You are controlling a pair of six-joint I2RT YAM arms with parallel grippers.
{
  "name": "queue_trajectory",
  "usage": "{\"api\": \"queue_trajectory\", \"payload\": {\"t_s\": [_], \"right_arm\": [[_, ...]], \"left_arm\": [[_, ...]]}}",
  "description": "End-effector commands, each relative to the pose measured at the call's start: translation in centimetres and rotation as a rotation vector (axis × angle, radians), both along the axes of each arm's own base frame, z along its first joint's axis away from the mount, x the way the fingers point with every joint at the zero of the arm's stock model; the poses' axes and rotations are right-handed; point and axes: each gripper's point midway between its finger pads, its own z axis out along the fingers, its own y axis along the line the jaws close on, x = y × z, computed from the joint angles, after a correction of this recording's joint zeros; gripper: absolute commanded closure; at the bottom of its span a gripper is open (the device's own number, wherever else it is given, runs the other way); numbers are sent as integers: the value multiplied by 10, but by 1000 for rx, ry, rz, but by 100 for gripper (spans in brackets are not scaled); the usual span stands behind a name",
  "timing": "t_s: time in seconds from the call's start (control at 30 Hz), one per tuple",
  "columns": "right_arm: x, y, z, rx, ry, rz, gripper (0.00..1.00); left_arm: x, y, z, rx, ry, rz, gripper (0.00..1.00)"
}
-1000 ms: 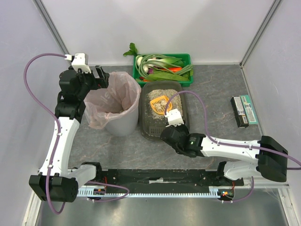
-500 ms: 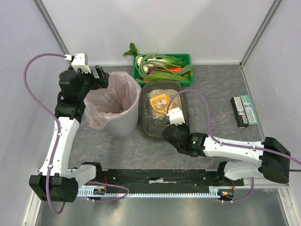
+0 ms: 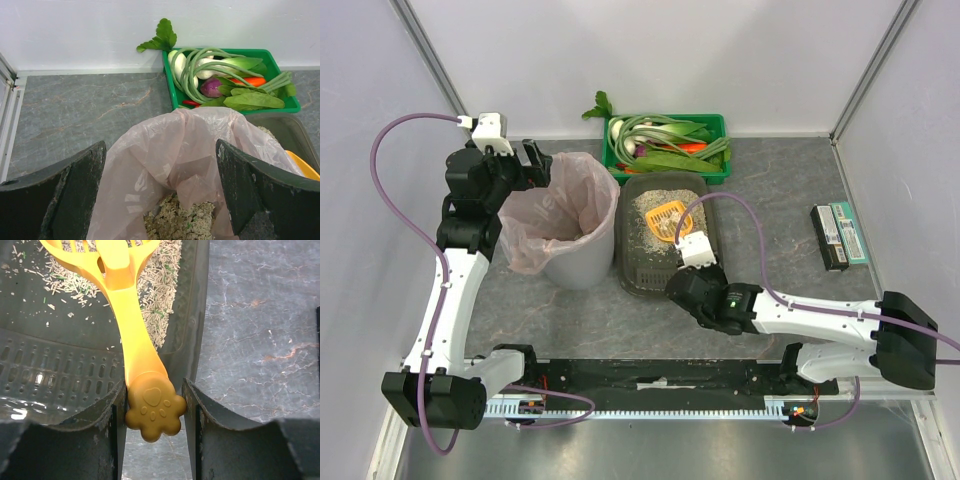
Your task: Clean the litter box
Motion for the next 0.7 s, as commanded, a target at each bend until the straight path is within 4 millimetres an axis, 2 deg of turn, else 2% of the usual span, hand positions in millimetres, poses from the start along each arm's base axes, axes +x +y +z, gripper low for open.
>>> {"api": "queue_trajectory", "payload": {"t_s": [0.0, 0.03, 0.07, 0.1, 0.13, 0.17, 0.2, 0.23, 0.27, 0.3, 0.33, 0.37, 0.4, 0.43, 0.47, 0.5, 0.53, 0.57, 0.6, 0.63, 0.67], "right_arm": [[1, 27, 19, 101, -6, 89, 100], [-6, 35, 15, 101, 11, 127, 100], [1, 16, 15, 27, -35, 36, 100], [3, 4, 18, 56, -71, -73, 100], [2, -17, 21, -12, -90, -137, 100], [1, -16, 24, 22, -81, -131, 100], [-2, -5, 18, 40, -43, -67, 100], [-1, 19, 22, 64, -33, 61, 100], [-4, 24, 21, 73, -21, 87, 100], [4, 7, 33, 46, -95, -18, 100], [2, -14, 32, 33, -118, -119, 100], [4, -22, 37, 31, -141, -152, 100], [-1, -10, 26, 60, -70, -86, 100], [0, 19, 28, 138, -53, 14, 100], [-3, 31, 22, 91, -20, 112, 100], [-2, 32, 23, 97, -25, 91, 100], [4, -1, 26, -15, -85, -40, 100], [5, -11, 24, 5, -111, -126, 100], [6, -15, 27, -9, -112, -138, 100], [3, 8, 22, 76, -53, -55, 100], [1, 21, 20, 36, -25, 57, 100]], "left_arm": [[-1, 0, 12, -10, -45, 0, 4], [-1, 0, 12, -11, -45, 0, 4], [-1, 0, 14, -12, -48, -2, 4], [-1, 0, 13, -12, -46, -3, 4], [-1, -1, 14, -14, -48, -4, 4], [-2, -1, 15, -16, -50, -7, 4], [-3, -1, 14, -17, -49, -6, 4], [-2, -2, 14, -19, -48, -8, 4], [-2, -2, 14, -17, -48, -9, 4], [-2, -1, 14, -15, -49, -6, 4], [-1, -1, 12, -17, -44, -7, 4], [-1, -1, 12, -17, -42, -5, 4], [-1, -1, 12, -17, -42, -7, 4], [-1, -1, 12, -17, -42, -5, 4], [-1, -1, 12, -17, -42, -7, 4], [0, -2, 11, -17, -41, -7, 4], [0, -1, 11, -17, -38, -5, 4], [1, -2, 10, -17, -38, -7, 4], [1, -2, 10, -18, -36, -8, 4], [1, -2, 10, -20, -36, -10, 4], [0, -3, 11, -22, -40, -12, 4]]}}
